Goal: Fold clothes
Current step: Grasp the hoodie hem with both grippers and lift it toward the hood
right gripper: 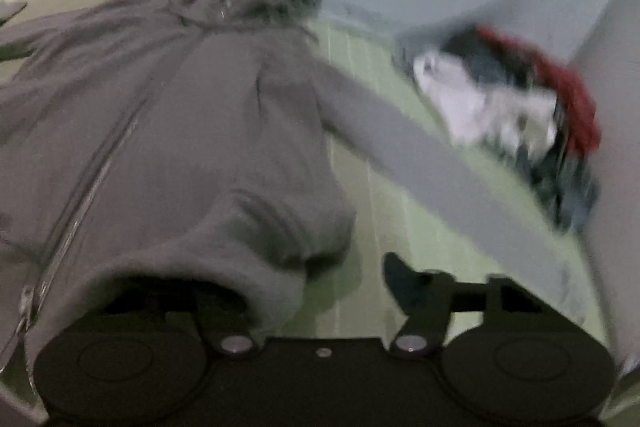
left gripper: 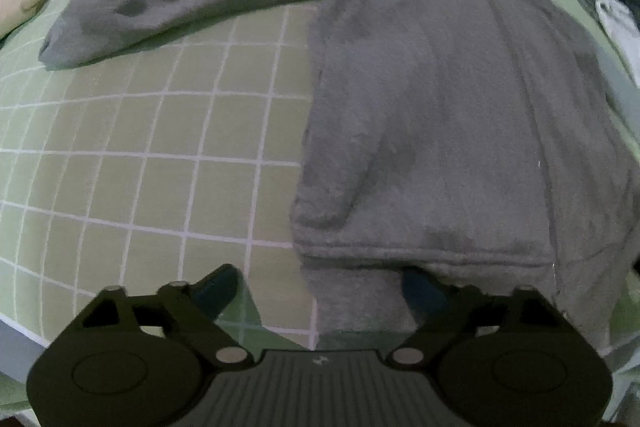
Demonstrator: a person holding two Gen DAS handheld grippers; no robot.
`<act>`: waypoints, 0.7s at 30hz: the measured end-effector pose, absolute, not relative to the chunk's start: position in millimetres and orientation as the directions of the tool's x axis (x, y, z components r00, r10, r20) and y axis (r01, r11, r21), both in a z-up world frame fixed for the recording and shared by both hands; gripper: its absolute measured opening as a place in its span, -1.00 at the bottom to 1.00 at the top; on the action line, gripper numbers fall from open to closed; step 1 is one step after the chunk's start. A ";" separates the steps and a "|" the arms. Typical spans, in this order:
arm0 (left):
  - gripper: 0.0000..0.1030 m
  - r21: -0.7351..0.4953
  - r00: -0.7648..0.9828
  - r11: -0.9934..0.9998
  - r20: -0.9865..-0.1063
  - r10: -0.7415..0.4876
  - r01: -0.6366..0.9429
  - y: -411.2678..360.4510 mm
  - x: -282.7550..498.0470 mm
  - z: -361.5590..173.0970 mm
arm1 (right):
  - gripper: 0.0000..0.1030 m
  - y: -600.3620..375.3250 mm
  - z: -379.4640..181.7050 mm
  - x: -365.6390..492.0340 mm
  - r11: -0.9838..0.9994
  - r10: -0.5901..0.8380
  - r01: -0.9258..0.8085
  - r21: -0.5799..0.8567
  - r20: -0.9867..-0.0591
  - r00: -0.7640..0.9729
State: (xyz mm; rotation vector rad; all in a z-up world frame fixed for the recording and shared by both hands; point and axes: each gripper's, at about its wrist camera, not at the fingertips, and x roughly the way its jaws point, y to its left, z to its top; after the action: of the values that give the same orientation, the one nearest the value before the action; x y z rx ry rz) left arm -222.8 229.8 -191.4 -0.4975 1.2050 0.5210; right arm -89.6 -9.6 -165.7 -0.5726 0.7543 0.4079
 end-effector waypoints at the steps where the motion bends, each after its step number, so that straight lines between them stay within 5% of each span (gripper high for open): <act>1: 0.43 -0.098 0.288 0.779 -0.951 0.110 -0.620 230.1 -223.8 -189.8 | -0.14 -14.9 -165.2 -91.5 0.785 0.149 -0.536 -0.311 -0.745 0.651; 2: 0.30 -0.112 0.304 0.778 -0.947 0.105 -0.618 229.8 -224.7 -187.7 | -0.28 -19.8 -163.9 -93.4 0.794 0.157 -0.533 -0.290 -0.751 0.642; 7: -0.05 -0.148 0.356 0.794 -0.930 0.091 -0.590 225.8 -226.6 -184.4 | -0.30 -29.4 -151.8 -97.7 0.800 0.184 -0.530 -0.280 -0.727 0.662; 10: -0.72 -0.202 0.389 0.768 -0.919 0.067 -0.608 231.8 -226.2 -184.5 | -0.86 -30.6 -161.9 -89.3 0.790 0.215 -0.576 -0.211 -0.784 0.582; 15: -0.82 -0.239 0.469 0.767 -0.879 0.091 -0.596 239.7 -226.2 -147.6 | -0.90 -37.0 -126.5 -90.6 0.768 0.296 -0.618 -0.166 -0.765 0.572; 21: -0.87 -0.274 0.658 0.807 -0.732 0.178 -0.523 262.2 -187.4 -69.5 | -0.90 -10.1 -73.5 -28.3 0.783 0.414 -0.615 -0.090 -0.662 0.624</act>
State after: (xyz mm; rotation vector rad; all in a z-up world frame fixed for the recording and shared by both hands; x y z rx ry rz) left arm -187.4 262.2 -69.5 -0.4966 0.7555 0.4155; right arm -28.3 -10.1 -73.5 -0.3244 0.6697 0.6027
